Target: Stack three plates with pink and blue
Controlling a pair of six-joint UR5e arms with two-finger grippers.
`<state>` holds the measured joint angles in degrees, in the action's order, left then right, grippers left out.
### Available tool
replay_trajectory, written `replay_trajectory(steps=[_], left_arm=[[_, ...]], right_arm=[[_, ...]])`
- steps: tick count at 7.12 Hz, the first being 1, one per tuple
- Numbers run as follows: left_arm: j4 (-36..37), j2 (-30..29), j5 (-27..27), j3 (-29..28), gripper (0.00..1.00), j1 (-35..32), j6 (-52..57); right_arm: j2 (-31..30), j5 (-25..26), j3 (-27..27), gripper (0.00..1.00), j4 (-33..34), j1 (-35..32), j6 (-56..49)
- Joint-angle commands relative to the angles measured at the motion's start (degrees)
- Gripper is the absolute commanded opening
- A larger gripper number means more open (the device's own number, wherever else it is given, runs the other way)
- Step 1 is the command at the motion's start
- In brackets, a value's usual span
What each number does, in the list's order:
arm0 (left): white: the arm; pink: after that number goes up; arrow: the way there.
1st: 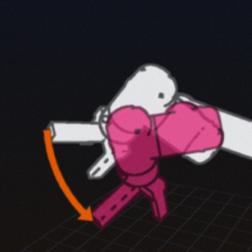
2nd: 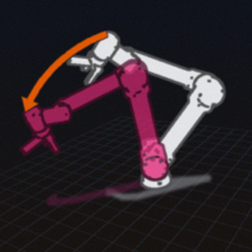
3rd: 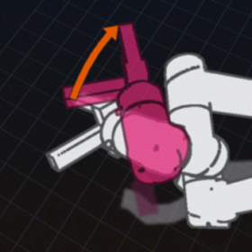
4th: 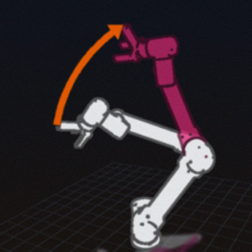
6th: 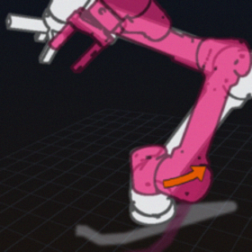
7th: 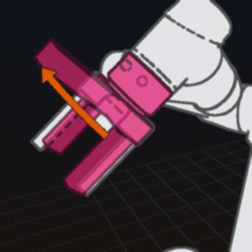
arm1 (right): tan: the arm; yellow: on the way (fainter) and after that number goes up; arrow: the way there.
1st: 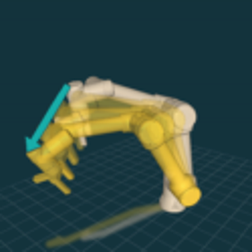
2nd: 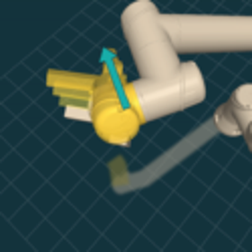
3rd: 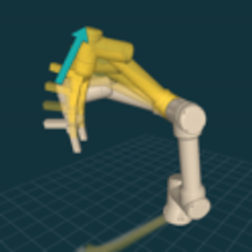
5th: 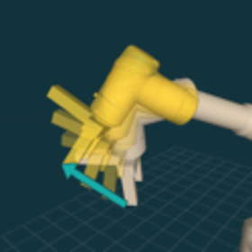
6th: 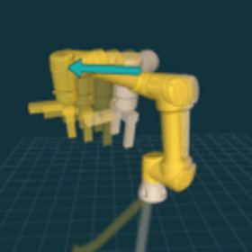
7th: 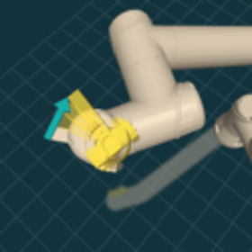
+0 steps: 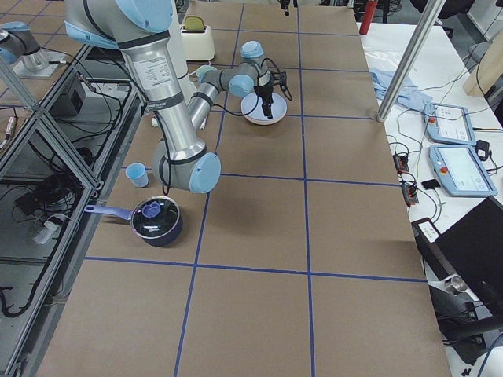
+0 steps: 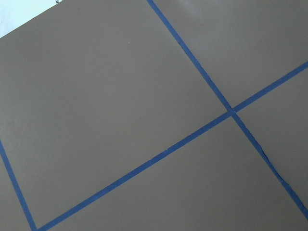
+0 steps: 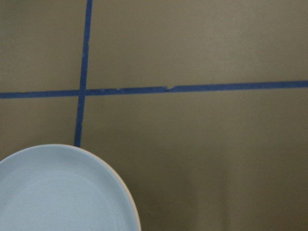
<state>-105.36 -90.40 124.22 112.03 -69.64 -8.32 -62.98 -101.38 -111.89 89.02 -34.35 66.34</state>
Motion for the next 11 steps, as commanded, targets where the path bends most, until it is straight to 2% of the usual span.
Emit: replay_trajectory(steps=[1,2,4,5,6,7,9,10,11], left_arm=[[0.1,2.6,-0.1,-2.1,1.00,-3.2,0.8],[0.0,4.1,0.1,-4.2,1.00,-5.3,0.9],[0.9,4.7,0.2,-7.2,1.00,-15.2,4.8],[1.2,5.1,2.7,-10.2,1.00,-18.2,13.2],[3.3,5.3,7.9,-13.7,1.00,-23.0,20.7],[4.4,6.5,10.8,-15.1,1.00,-26.5,22.8],[4.7,11.2,10.6,-15.6,1.00,-27.5,22.0],[4.6,13.6,11.0,-13.8,1.00,-27.8,22.2],[4.7,13.6,11.0,-13.2,1.00,-27.7,22.0]], right_arm=[[-1.9,-14.4,0.0,1.00,6.6,-16.1,-21.5],[-5.6,-18.6,0.0,1.00,7.9,-22.5,-32.9],[-16.8,-26.8,1.0,1.00,7.8,-35.2,-57.2],[-22.3,-28.8,1.8,1.00,7.5,-40.0,-65.4],[-27.7,-29.3,1.9,1.00,7.4,-44.3,-67.6],[-32.9,-29.0,2.8,1.00,7.2,-47.1,-68.0],[-35.7,-28.5,4.0,1.00,7.1,-50.6,-69.0],[-36.7,-27.5,4.0,1.00,7.1,-51.2,-74.7],[-36.5,-27.2,3.9,1.00,7.1,-51.4,-77.5]])
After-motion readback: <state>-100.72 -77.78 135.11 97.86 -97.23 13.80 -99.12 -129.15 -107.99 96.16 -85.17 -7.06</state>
